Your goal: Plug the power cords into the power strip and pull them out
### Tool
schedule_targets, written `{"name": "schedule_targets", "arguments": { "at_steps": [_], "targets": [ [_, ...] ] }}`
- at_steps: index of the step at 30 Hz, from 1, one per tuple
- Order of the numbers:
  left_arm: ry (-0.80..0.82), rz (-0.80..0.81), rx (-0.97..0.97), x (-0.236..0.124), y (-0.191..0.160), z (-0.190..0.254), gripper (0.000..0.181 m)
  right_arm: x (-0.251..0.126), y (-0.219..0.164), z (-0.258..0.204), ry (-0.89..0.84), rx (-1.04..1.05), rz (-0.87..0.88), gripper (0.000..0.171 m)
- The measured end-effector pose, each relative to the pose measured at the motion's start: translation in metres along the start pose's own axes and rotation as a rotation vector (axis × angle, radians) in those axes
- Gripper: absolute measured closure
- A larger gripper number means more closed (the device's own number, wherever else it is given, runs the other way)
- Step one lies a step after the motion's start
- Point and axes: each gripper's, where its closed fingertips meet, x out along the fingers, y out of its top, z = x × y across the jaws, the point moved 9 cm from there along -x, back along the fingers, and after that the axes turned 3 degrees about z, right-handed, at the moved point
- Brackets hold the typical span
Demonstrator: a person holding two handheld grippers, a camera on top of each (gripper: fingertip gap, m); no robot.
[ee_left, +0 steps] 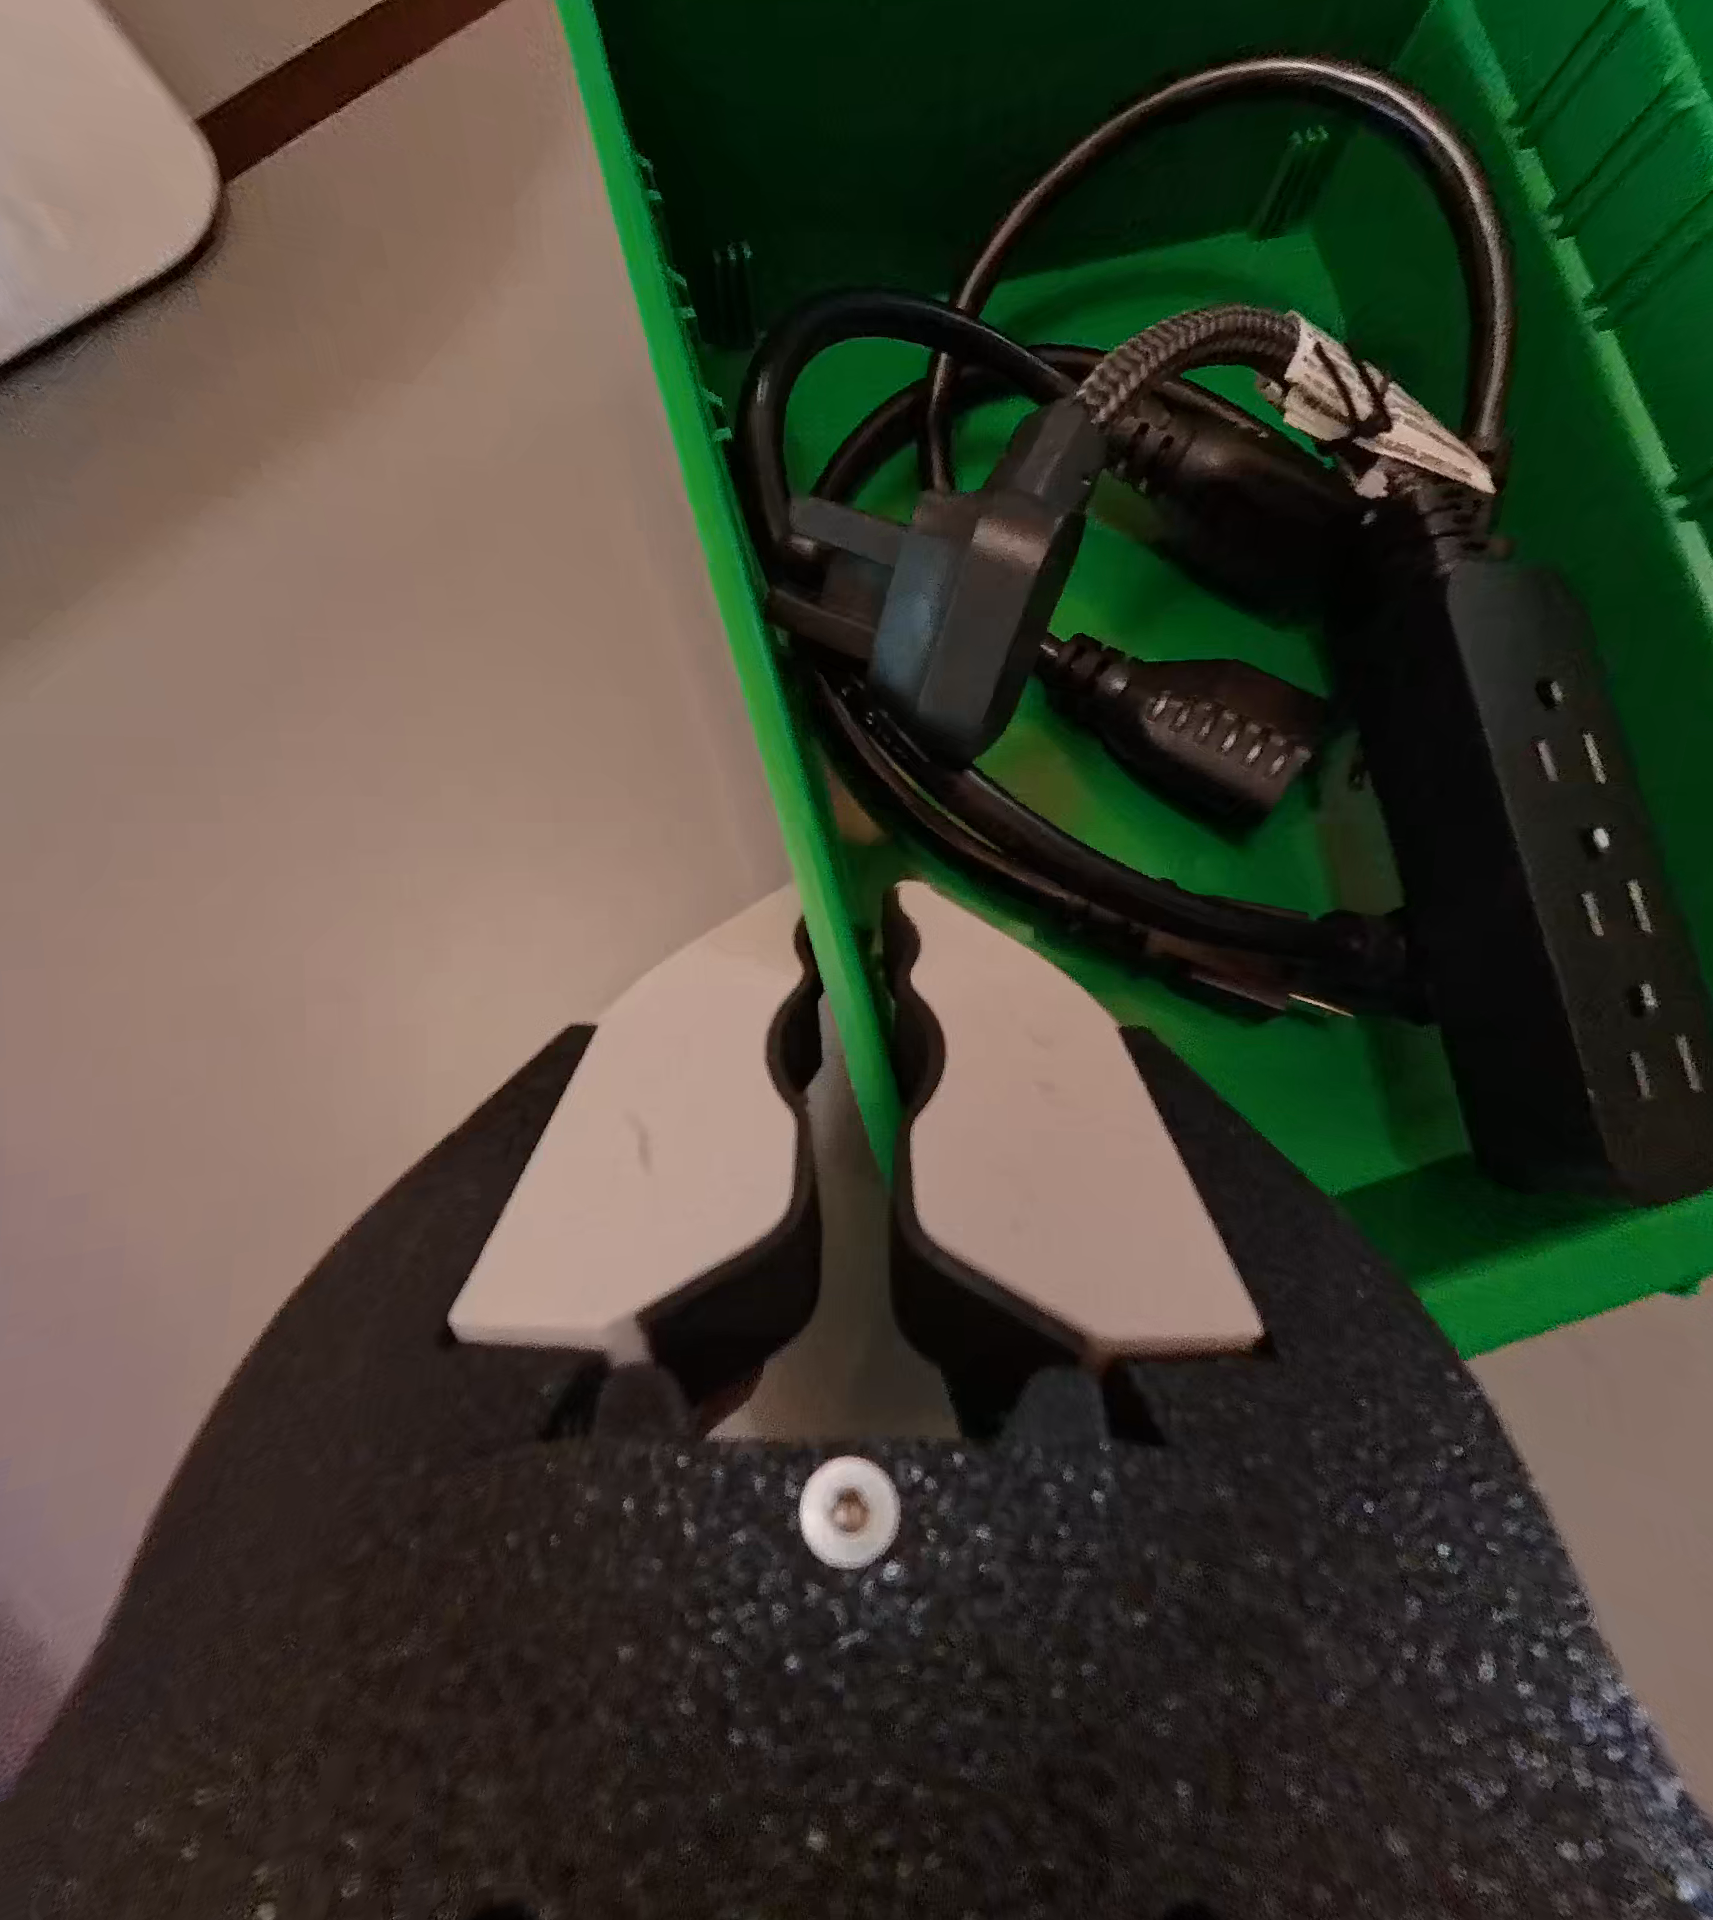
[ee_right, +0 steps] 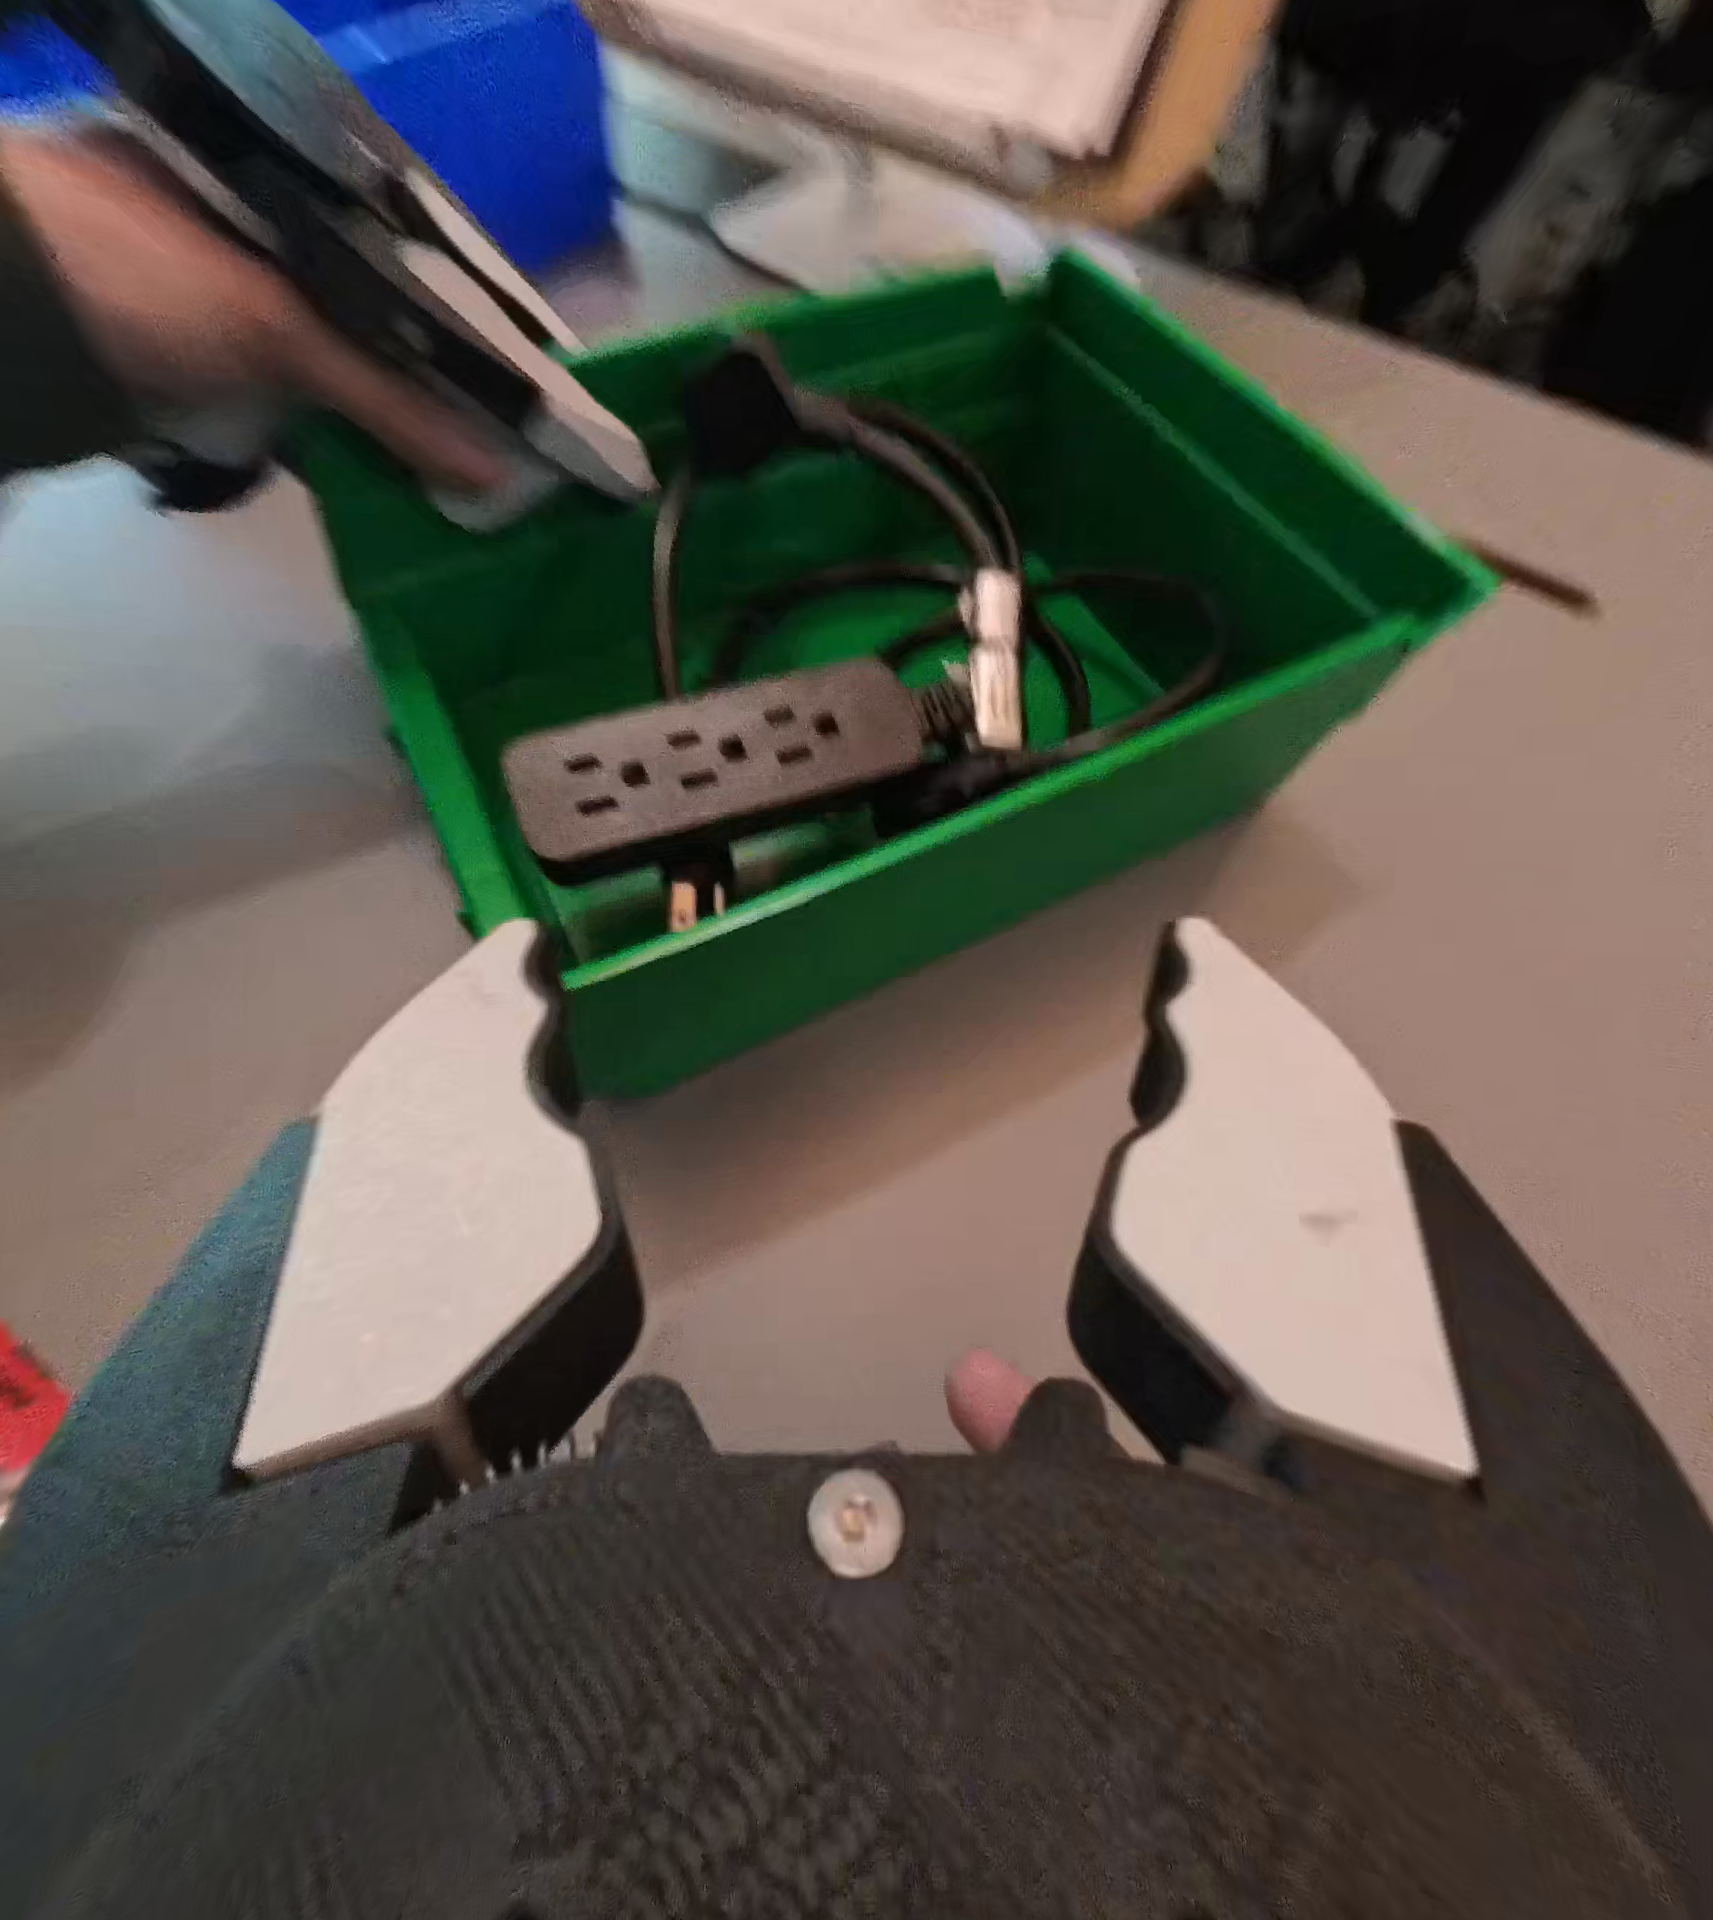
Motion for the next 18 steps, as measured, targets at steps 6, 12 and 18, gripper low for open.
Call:
{"name": "schedule_targets", "arguments": {
  "at_steps": [6, 12, 18],
  "targets": [
    [0.037, -0.007, 0.037, -0.073, -0.075, -0.026, 0.173, -0.028, 0.053, -0.040, 0.064, 0.020, 0.364, 0.066],
    [0.065, -0.021, 0.060, -0.152, -0.155, -0.048, 0.172, 0.019, 0.040, -0.046, -0.033, 0.051, 0.153, 0.056],
    [0.086, -0.044, 0.035, -0.228, -0.232, -0.076, 0.172, 0.093, 0.068, -0.099, 0.047, 0.062, 0.242, 0.064]
  ]
}}
